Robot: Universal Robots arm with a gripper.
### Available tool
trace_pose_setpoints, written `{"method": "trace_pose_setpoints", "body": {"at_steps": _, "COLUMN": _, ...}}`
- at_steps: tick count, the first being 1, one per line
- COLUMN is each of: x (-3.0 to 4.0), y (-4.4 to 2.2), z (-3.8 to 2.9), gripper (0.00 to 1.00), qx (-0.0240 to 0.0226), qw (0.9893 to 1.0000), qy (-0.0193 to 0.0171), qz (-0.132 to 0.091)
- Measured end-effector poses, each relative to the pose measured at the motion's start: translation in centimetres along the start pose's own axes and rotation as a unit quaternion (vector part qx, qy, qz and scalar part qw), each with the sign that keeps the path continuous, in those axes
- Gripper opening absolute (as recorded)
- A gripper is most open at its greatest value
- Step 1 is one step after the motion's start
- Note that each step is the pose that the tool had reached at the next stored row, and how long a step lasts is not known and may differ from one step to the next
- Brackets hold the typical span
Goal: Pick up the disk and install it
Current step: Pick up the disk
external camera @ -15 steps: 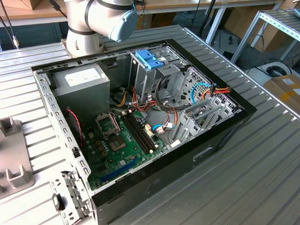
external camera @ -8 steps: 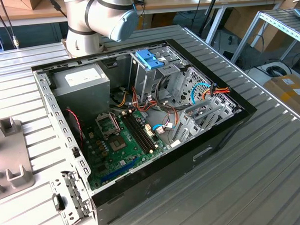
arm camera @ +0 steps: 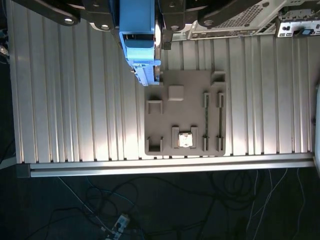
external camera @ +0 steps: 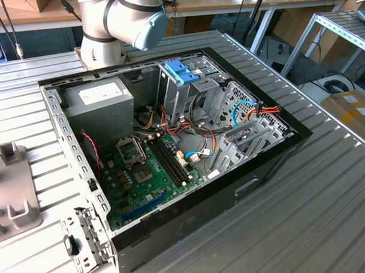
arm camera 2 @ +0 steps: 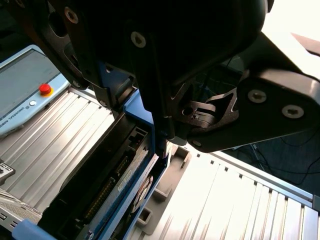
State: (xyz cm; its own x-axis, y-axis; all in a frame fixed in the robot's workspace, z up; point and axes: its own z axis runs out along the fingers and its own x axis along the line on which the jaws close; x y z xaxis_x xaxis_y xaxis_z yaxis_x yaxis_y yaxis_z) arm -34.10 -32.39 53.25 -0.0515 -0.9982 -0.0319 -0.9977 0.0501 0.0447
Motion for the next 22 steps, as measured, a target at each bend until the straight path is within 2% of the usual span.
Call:
{"method": "trace_pose_setpoints", "body": {"at_steps": 16, "x": 0.02, "y": -0.48, "z": -0.01, "gripper": 0.37, "qx": 0.0, "qw": 1.0, "qy": 0.0, "qz": 0.0}}
{"method": "trace_pose_setpoints", "body": {"at_steps": 22, "x": 0.82, "y": -0.59, "z": -0.02, "gripper": 0.37, "qx": 0.0, "qw": 1.0, "qy": 0.0, "qz": 0.0}}
